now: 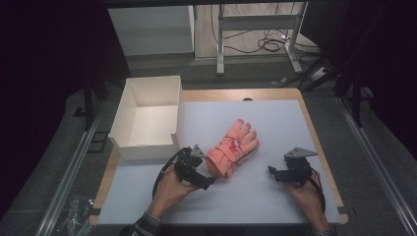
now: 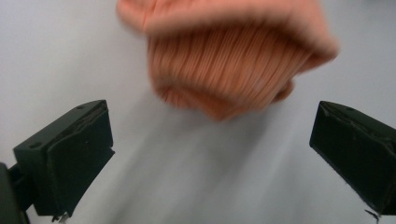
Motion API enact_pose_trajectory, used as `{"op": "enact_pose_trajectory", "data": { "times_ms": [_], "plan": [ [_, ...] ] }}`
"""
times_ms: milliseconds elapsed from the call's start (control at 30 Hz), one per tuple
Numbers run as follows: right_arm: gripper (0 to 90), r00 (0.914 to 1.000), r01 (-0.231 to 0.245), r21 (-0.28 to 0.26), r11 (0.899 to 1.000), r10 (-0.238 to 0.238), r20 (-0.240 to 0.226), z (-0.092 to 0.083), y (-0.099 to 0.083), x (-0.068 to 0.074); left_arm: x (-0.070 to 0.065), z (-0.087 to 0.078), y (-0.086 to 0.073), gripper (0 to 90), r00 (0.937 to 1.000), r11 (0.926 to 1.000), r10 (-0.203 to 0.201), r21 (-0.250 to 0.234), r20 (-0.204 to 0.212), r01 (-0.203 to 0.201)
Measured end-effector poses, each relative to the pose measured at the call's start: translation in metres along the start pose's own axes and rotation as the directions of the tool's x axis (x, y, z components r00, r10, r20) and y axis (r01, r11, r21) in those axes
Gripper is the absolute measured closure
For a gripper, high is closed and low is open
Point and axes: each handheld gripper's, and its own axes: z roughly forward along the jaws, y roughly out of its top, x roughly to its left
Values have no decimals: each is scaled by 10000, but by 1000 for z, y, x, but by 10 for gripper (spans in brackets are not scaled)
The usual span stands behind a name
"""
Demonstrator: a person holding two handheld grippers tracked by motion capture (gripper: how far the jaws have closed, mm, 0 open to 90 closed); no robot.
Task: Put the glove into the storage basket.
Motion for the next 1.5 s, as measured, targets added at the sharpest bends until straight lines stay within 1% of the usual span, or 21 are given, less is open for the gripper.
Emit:
{"op": "enact_pose_trajectory", "data": {
  "times_ms": [233, 267, 367, 433, 467, 567, 633, 700, 733, 833, 900, 967, 1000, 1100, 1167, 1233, 1267, 1333, 1400, 1467, 1500],
  "plan": [
    [202, 10000, -5, -17, 10000, 5, 2, 0, 0, 0, -2, -5, 34, 0, 9997, 9999, 77, 152, 225, -81],
    [202, 10000, -5, -4, 10000, 5, -1, 0, 0, 0, -2, -4, 40, 0, 9997, 9998, 72, 196, 228, -77],
    [201, 10000, -17, -14, 10000, 17, -6, 0, 0, 0, -1, 2, 51, 0, 9998, 9996, 64, 269, 170, -69],
    [202, 10000, -19, -14, 10000, 19, -7, 0, 0, 0, -1, 10, 59, 0, 10000, 9991, 63, 416, 25, -64],
    [202, 10000, -2, -21, 10000, 2, -3, 0, 0, 0, 0, 15, 62, 0, 9999, 9987, 94, 505, 53, -97],
    [202, 10000, 6, -19, 10000, -6, -9, 0, 0, 0, 0, 27, 66, 0, 9999, 9979, 67, 647, 118, -74],
    [202, 10000, 4, -26, 10000, -4, -3, 0, 0, 0, -2, 38, 69, 0, 10000, 9962, 23, 874, -26, -21],
    [202, 10000, -2, -24, 10000, 2, -3, 0, 0, 0, -2, 46, 69, 0, 10000, 9944, -17, 1060, -69, 25],
    [202, 10000, -3, -23, 10000, 3, -4, 0, 0, 0, -3, 52, 69, 0, 9998, 9922, 45, 1245, -196, -20],
    [202, 10000, -9, -20, 10000, 9, -7, 0, 0, 0, -4, 65, 67, 0, 9990, 9884, 23, 1517, -446, 44],
    [201, 10000, -16, -17, 10000, 16, -12, 0, 0, 0, -4, 70, 66, 0, 9993, 9851, 98, 1721, -373, -32],
    [202, 10000, -20, -16, 10000, 20, -11, 0, 0, 0, -6, 75, 65, 0, 9989, 9842, 27, 1772, -463, 55],
    [201, 10000, -15, -18, 10000, 15, -10, 0, 0, 0, -6, 76, 64, 0, 9988, 9825, 55, 1864, -491, 37],
    [201, 10000, -15, -3, 10000, 15, -11, 0, 0, 0, -8, 83, 63, 0, 9980, 9757, 130, 2192, -624, 10],
    [201, 10000, -14, -13, 10000, 14, -5, 0, 0, 0, -10, 88, 63, 0, 9974, 9683, 198, 2498, -697, -18],
    [202, 10000, -13, -1, 10000, 13, -10, 0, 0, 0, -10, 88, 64, 1, 9972, 9668, 139, 2555, -729, 52],
    [201, 10000, -15, 0, 10000, 15, -10, 0, 0, 0, -10, 87, 64, 11, 9975, 9654, 147, 2606, -690, 37],
    [201, 10000, -13, -4, 10000, 13, -10, 0, 0, 0, -10, 84, 66, 73, 9979, 9632, 165, 2688, -632, 11],
    [201, 10000, -7, -6, 10000, 7, -11, 0, 0, 0, -10, 81, 68, 182, 9982, 9632, 263, 2687, -535, -109],
    [201, 10000, -15, -13, 10000, 15, -6, 0, 0, 0, -7, 77, 69, 285, 9985, 9628, 466, 2677, -274, -376],
    [201, 10000, -19, -16, 10000, 19, -6, 0, 0, 0, -7, 76, 70, 330, 9987, 9634, 470, 2649, -182, -405]
  ]
}}
